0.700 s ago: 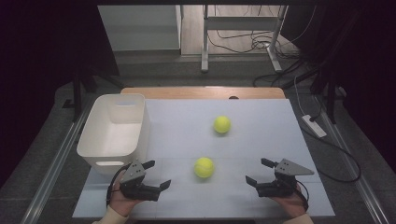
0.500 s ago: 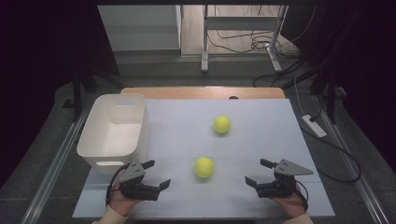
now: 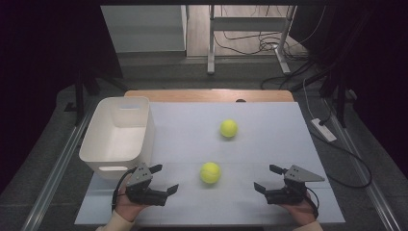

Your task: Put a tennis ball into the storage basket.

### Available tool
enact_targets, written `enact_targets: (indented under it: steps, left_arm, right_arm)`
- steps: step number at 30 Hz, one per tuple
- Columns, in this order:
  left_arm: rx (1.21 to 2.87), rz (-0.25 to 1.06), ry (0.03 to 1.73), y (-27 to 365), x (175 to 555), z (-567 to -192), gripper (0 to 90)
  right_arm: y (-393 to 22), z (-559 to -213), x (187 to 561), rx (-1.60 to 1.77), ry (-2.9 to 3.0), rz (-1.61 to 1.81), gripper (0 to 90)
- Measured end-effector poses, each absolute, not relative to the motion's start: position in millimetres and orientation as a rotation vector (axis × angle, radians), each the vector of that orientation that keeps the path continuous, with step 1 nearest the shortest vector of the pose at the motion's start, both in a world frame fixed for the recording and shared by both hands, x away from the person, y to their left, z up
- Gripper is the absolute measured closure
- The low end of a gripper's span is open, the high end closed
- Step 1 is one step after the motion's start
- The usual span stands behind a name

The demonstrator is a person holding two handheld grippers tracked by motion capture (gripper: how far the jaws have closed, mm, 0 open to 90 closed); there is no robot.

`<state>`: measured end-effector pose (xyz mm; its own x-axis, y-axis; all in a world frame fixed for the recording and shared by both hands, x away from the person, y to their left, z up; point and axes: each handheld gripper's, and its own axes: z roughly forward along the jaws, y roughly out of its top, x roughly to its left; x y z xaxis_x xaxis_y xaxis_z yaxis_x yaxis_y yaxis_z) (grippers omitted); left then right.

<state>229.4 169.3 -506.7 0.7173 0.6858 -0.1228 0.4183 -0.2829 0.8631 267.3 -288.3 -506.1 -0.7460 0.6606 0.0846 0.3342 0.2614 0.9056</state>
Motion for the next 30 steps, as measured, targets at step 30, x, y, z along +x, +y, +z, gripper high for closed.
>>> enact_targets:
  steps: [30]
  left_arm:
    - [1.930, 0.307, 0.871, 160, 234, -503, 7.9]
  right_arm:
    - [-294, -504, 267, 0.935, 2.196, 1.493, 7.2]
